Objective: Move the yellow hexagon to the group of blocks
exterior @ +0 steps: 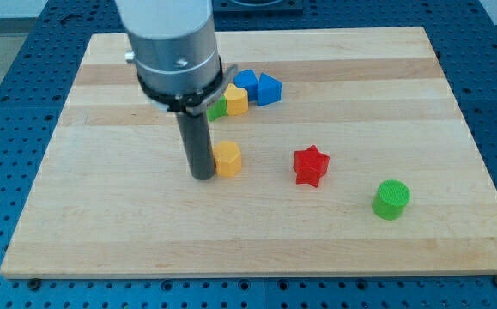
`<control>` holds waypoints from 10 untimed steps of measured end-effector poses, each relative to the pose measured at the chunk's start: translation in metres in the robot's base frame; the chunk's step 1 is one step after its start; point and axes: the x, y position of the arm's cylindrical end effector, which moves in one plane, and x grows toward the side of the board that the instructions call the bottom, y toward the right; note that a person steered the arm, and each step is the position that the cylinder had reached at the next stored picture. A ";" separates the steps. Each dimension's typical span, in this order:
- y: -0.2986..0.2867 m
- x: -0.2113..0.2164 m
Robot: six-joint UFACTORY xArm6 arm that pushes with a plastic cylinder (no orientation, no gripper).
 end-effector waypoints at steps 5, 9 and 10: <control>0.019 -0.017; 0.028 -0.010; 0.041 -0.015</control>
